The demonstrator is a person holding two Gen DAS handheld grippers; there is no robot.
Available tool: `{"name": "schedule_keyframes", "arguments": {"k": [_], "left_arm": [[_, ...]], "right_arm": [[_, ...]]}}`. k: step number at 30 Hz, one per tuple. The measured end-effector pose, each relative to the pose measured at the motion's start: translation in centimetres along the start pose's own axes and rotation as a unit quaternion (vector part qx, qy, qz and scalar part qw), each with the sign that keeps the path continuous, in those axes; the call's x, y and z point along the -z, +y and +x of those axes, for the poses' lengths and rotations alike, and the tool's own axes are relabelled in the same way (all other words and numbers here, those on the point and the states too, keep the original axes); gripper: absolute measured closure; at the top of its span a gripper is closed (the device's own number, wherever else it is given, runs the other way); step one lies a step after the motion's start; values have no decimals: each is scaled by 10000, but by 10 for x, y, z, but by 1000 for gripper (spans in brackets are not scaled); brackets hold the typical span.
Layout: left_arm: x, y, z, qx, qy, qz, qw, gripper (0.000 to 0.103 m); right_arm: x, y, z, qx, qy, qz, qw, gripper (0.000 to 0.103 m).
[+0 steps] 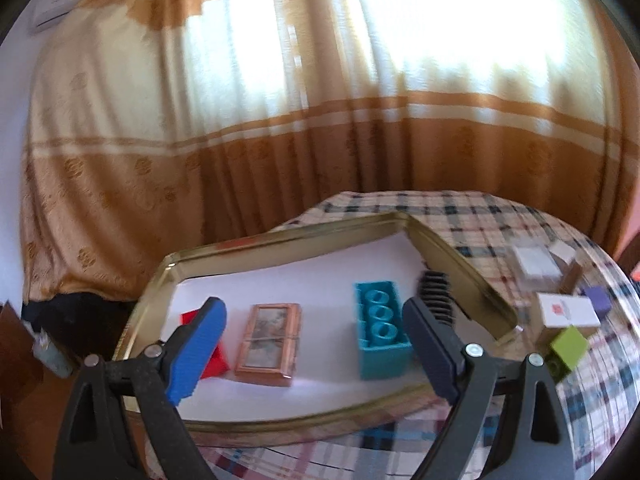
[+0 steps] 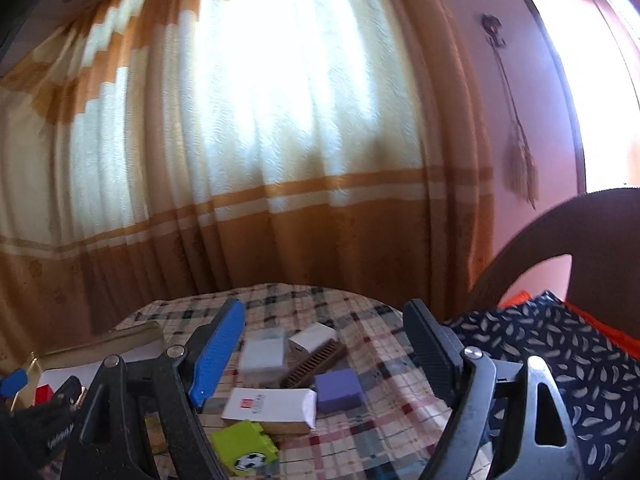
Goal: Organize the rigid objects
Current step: 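Withdraw both open tools from the tray toward the remaining items, then lower the left tool onto the lime-green brick and close it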
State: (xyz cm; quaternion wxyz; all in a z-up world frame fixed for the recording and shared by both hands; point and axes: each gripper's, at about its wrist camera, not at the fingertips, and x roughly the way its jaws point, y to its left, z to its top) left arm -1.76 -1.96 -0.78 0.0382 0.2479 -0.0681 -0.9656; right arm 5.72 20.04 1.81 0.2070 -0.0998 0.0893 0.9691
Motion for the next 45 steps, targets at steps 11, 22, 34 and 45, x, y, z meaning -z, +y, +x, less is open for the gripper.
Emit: {"name": "schedule_keyframes", "arguments": {"k": [11, 22, 34, 45], "left_arm": [[-6, -33, -10, 578, -92, 497, 9970, 12], [3, -101, -21, 2026, 293, 1442, 9681, 12], [10, -153, -10, 2396, 833, 2138, 9434, 15], [15, -154, 22, 3186, 1856, 1412, 9187, 48]], "right_arm": [[-5, -31, 3, 303, -26, 23, 9995, 20], [-4, -36, 16, 214, 317, 81, 9992, 20], [-3, -45, 24, 113, 493, 296, 9983, 20], [-2, -49, 31, 110, 664, 409, 9969, 20]]}}
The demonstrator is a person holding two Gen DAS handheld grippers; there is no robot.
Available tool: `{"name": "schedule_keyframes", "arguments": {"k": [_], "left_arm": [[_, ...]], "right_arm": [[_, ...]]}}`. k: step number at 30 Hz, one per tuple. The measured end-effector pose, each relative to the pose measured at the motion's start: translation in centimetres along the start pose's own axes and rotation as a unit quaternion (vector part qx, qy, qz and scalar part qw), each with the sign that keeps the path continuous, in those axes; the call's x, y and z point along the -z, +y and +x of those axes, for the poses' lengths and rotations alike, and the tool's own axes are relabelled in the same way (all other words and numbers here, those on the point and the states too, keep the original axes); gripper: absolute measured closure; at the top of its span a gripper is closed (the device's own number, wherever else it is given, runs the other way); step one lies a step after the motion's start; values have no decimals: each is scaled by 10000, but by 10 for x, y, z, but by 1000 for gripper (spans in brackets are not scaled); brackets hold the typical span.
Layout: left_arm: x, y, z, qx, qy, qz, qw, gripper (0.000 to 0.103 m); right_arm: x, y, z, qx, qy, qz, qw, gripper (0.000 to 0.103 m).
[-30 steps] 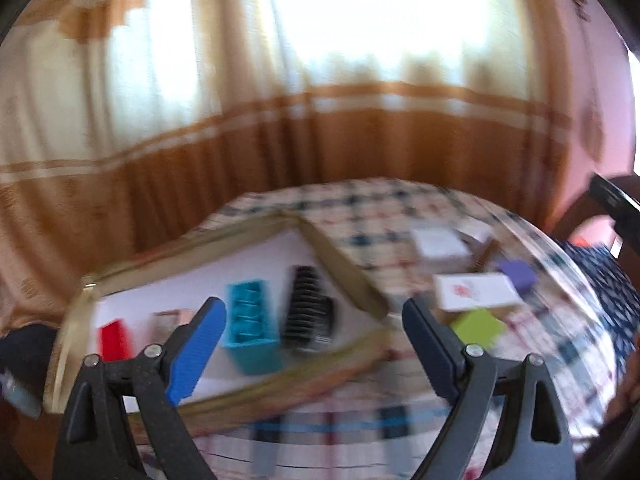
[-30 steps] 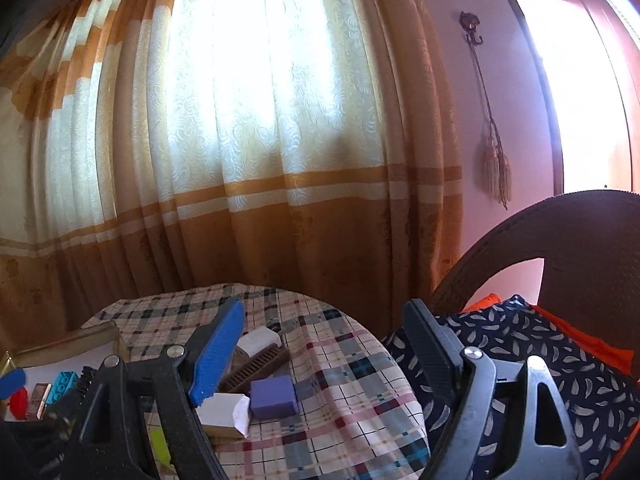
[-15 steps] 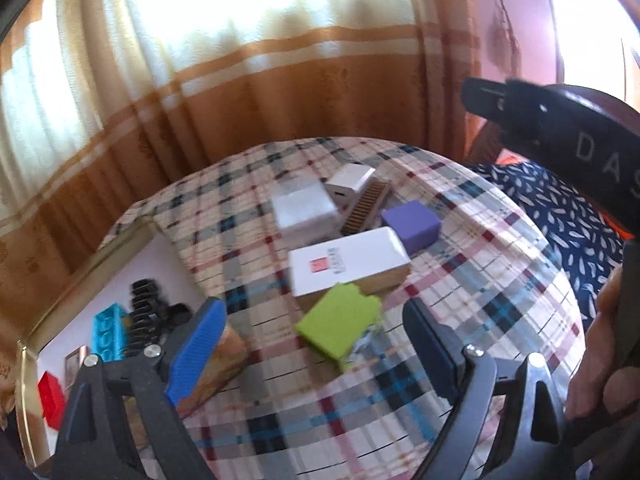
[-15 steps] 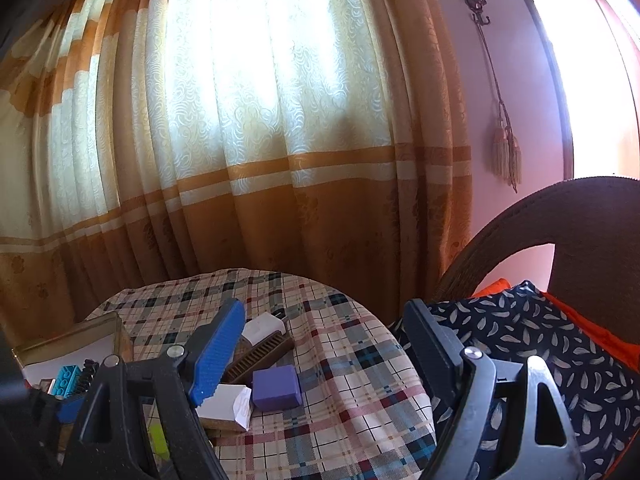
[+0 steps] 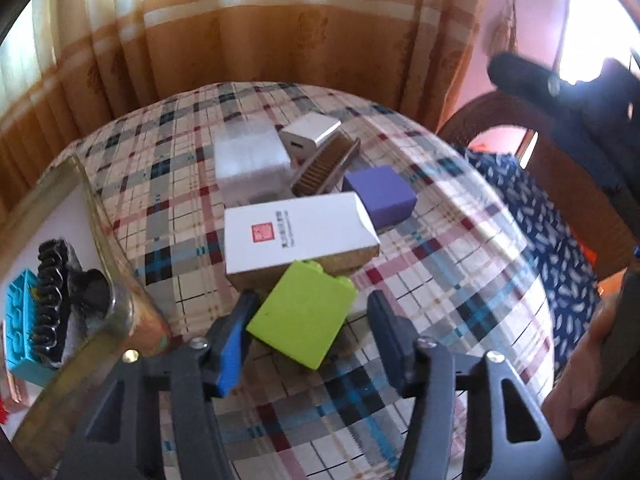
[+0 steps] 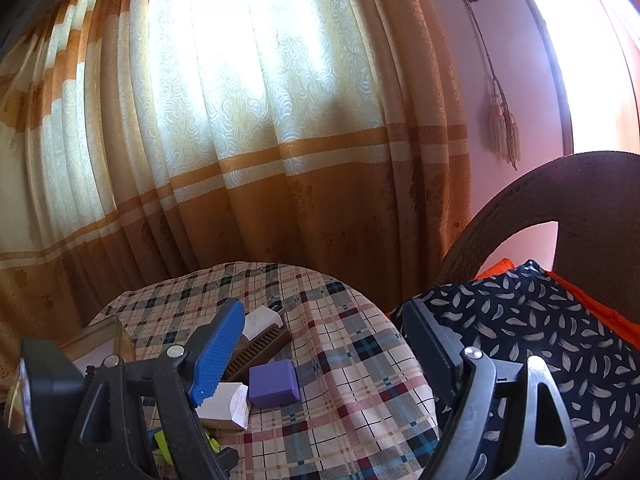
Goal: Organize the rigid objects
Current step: 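Lower the left tool onto the lime-green brick and close it, then lift the green brick toward the tray with the left tool while the right tool reaches the white box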
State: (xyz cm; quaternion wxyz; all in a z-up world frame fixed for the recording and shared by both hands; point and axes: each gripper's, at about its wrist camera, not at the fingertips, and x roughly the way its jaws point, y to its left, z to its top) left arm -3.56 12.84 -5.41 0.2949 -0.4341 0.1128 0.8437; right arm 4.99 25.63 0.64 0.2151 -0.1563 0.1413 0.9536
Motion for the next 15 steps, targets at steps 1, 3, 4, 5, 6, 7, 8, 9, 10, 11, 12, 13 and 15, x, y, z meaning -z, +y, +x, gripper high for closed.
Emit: {"name": "schedule_keyframes", "arguments": {"k": [1, 3, 4, 5, 6, 7, 8, 9, 10, 11, 12, 13, 15], "left_arm": [[1, 0, 0, 6, -10, -18, 10000, 48], [1, -3, 0, -60, -28, 34, 10000, 60], [2, -5, -1, -67, -41, 66, 9999, 67], [2, -5, -1, -46, -51, 87, 9999, 73], [3, -6, -2, -21, -67, 91, 9999, 73], [3, -6, -3, 5, -86, 77, 9999, 72], [4, -7, -6, -27, -145, 66, 9999, 72], [5, -9, -11, -101, -259, 78, 9996, 73], [4, -8, -15, -148, -359, 91, 9992, 73], [5, -9, -23, -209, -548, 117, 9982, 73], [8, -11, -32, -263, -785, 143, 9965, 73], [9, -11, -38, -303, -942, 147, 9950, 72], [13, -10, -54, -408, -1335, 95, 9902, 72]], "right_arm": [[0, -1, 1, -5, 18, 8, 10000, 20], [0, -2, 3, -24, 74, 42, 10000, 20], [0, -4, 5, -21, 114, 86, 9999, 20], [0, -5, 6, -15, 147, 142, 9998, 20], [0, -8, 8, -14, 179, 210, 9996, 20], [0, -10, 9, -3, 203, 268, 9994, 20], [0, -11, 9, 4, 218, 298, 9993, 20], [0, -12, 10, 5, 241, 323, 9992, 20], [0, -12, 11, 13, 267, 331, 9991, 20], [0, -11, 12, 18, 285, 312, 9991, 20], [0, -9, 12, 9, 295, 271, 9992, 20], [0, -6, 12, -18, 299, 197, 9994, 20], [1, 3, 13, -167, 335, -40, 9993, 20]]}}
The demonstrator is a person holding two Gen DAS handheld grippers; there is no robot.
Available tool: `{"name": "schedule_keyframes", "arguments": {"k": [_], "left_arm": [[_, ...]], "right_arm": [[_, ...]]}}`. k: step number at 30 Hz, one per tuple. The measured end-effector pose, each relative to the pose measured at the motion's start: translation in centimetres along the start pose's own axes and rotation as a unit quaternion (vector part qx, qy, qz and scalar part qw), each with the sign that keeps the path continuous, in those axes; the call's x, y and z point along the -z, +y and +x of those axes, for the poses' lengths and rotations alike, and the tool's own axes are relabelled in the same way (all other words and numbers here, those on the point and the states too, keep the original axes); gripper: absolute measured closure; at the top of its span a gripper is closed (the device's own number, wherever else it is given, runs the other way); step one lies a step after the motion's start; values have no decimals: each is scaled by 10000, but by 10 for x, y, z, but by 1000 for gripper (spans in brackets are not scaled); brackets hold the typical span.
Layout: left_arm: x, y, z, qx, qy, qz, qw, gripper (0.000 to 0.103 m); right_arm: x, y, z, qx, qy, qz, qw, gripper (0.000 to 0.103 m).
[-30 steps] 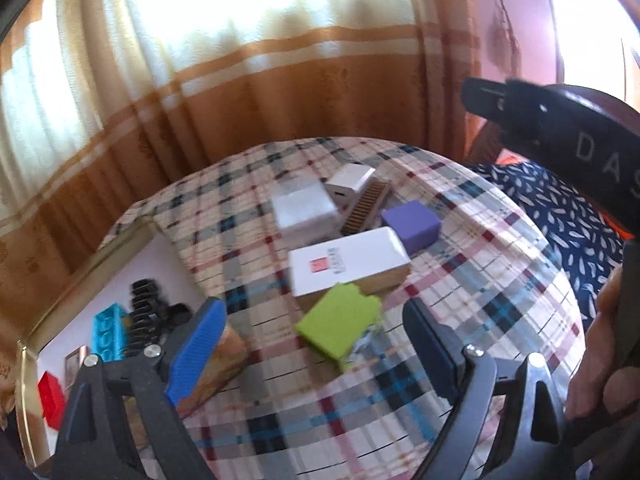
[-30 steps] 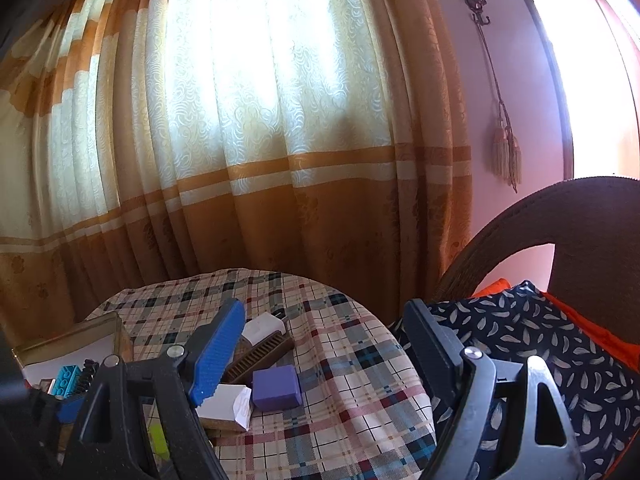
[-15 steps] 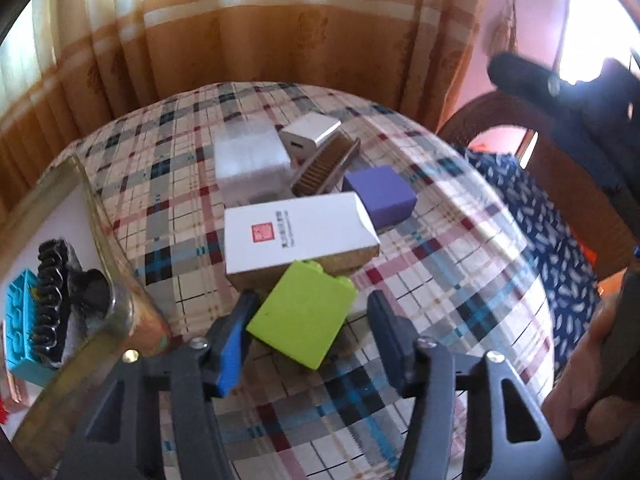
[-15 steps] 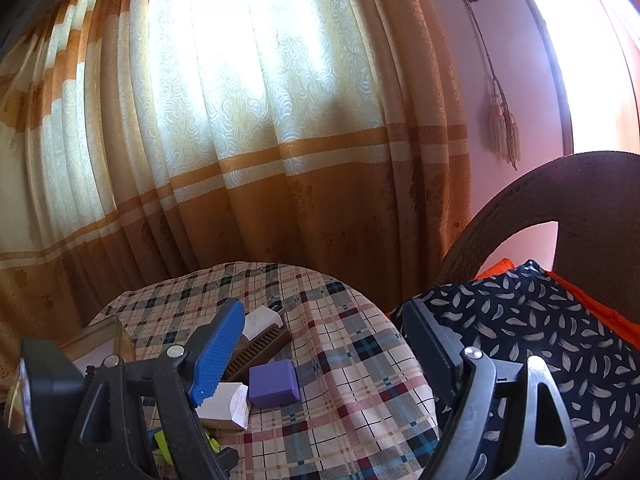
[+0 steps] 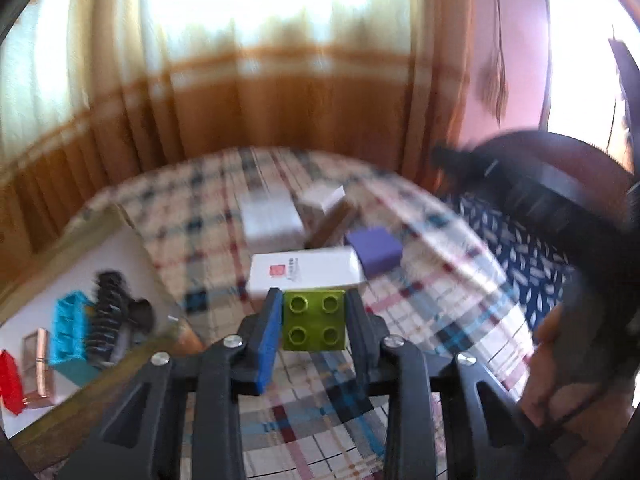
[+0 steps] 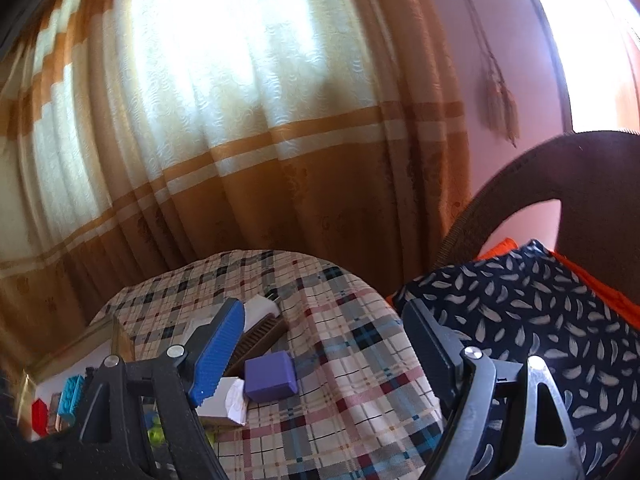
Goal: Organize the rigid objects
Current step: 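Lift the green brick toward the tray with the left tool while the right tool reaches the white box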
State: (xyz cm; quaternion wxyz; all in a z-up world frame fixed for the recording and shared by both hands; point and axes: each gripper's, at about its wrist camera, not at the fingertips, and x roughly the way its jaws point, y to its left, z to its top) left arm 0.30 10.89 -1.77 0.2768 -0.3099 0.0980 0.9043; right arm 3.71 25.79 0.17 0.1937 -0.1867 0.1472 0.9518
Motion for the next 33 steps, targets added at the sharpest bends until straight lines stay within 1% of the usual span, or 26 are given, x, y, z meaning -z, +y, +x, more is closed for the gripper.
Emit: {"name": "schedule_keyframes", "arguments": {"k": [2, 4, 6, 9, 12, 14, 17, 20, 24, 26, 29, 31, 33], "left_arm": [[-3, 9, -10, -154, -237, -130, 9995, 72], [-3, 20, -15, -281, -322, -278, 9987, 72], [-2, 36, -15, -245, -257, -464, 9983, 72], [2, 55, -20, -144, -282, -782, 9964, 72], [1, 64, -26, -109, -395, -901, 9951, 73], [1, 68, -31, -33, -488, -968, 9941, 72], [0, 70, -34, -1, -556, -1003, 9934, 72], [0, 67, -36, -55, -599, -920, 9939, 72], [0, 68, -41, 63, -678, -949, 9932, 72], [0, 70, -45, 177, -727, -977, 9924, 72], [-1, 70, -52, 192, -825, -986, 9915, 72], [-3, 70, -55, 198, -874, -990, 9910, 73], [-4, 70, -58, 114, -914, -934, 9914, 72]], "right_arm": [[0, 10, 4, -166, 110, -260, 9995, 20], [2, 21, 11, -384, 313, -558, 9972, 20], [4, 31, 18, -481, 486, -808, 9944, 20], [8, 38, 17, -554, 488, -969, 9926, 20], [9, 44, 18, -958, 588, -1129, 9872, 20], [12, 52, 23, -1190, 794, -1309, 9810, 20], [19, 65, 33, -1411, 1155, -1599, 9701, 20], [24, 73, 42, -1471, 1439, -1798, 9619, 20], [28, 75, 56, -1624, 1841, -1798, 9526, 20], [31, 74, 66, -1693, 2126, -1730, 9467, 20], [34, 80, 64, -1687, 2114, -1876, 9443, 20], [37, 87, 61, -1718, 2127, -2062, 9395, 20], [40, 92, 62, -1788, 2192, -2167, 9344, 32]]}}
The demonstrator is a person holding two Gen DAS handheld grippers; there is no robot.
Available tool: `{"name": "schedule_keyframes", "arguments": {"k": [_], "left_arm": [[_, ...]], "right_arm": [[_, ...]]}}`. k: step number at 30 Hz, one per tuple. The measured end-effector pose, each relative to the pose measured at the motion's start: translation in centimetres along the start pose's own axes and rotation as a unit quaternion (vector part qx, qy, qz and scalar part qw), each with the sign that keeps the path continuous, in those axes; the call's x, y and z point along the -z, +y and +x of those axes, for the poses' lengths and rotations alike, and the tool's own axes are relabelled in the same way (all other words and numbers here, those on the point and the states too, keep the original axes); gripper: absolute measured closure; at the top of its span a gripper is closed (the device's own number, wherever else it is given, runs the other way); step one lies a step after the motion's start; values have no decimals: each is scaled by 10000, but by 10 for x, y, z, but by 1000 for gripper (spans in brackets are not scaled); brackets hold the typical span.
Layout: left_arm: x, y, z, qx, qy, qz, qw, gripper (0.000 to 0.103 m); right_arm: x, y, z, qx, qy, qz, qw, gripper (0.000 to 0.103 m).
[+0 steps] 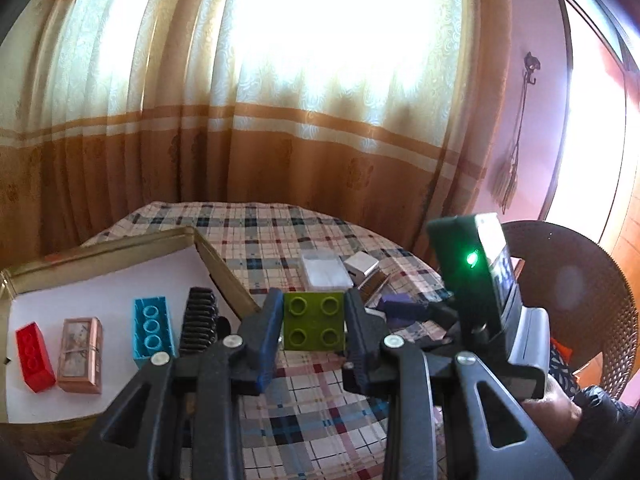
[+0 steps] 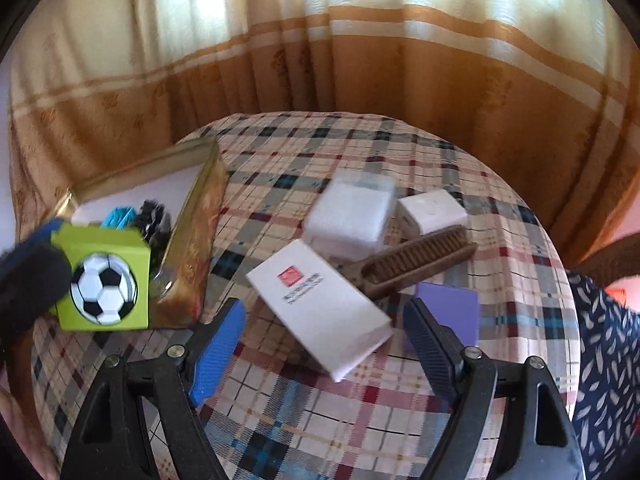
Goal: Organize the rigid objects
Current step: 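Lift the green brick toward the tray with the left tool while the right tool reaches the white box, then carry the white logo box over the tray with the right tool while the left lowers the brick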
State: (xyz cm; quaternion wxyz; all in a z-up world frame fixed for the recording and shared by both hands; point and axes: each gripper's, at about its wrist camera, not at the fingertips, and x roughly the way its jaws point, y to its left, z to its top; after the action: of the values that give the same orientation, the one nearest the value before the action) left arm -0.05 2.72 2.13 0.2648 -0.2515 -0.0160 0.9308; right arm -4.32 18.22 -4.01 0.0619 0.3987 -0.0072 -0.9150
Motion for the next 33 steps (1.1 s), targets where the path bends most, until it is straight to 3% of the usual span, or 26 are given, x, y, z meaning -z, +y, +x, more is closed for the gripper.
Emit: {"name": "schedule_keyframes", "arguments": {"k": [4, 7, 20, 23, 25, 33], "left_arm": [[-2, 4, -2, -81, -32, 4, 10000, 73], [-3, 8, -3, -127, -29, -33, 9999, 73], [-4, 11, 0, -259, 8, -54, 9996, 72], [-4, 16, 1, -301, 14, -116, 9995, 72], [-5, 19, 0, -313, 4, -161, 9994, 72], [-8, 35, -6, -377, -169, -349, 9985, 72]], "right_arm": [[0, -7, 10, -236, 232, 162, 9993, 50], [1, -11, 15, -363, 328, 282, 9984, 50], [-13, 7, 30, -233, 423, -53, 9988, 47], [-11, 10, 28, -275, 387, -133, 9988, 57], [-10, 10, 24, -205, 269, -129, 9993, 57], [-3, 5, -25, -254, -979, 313, 9944, 58]]}}
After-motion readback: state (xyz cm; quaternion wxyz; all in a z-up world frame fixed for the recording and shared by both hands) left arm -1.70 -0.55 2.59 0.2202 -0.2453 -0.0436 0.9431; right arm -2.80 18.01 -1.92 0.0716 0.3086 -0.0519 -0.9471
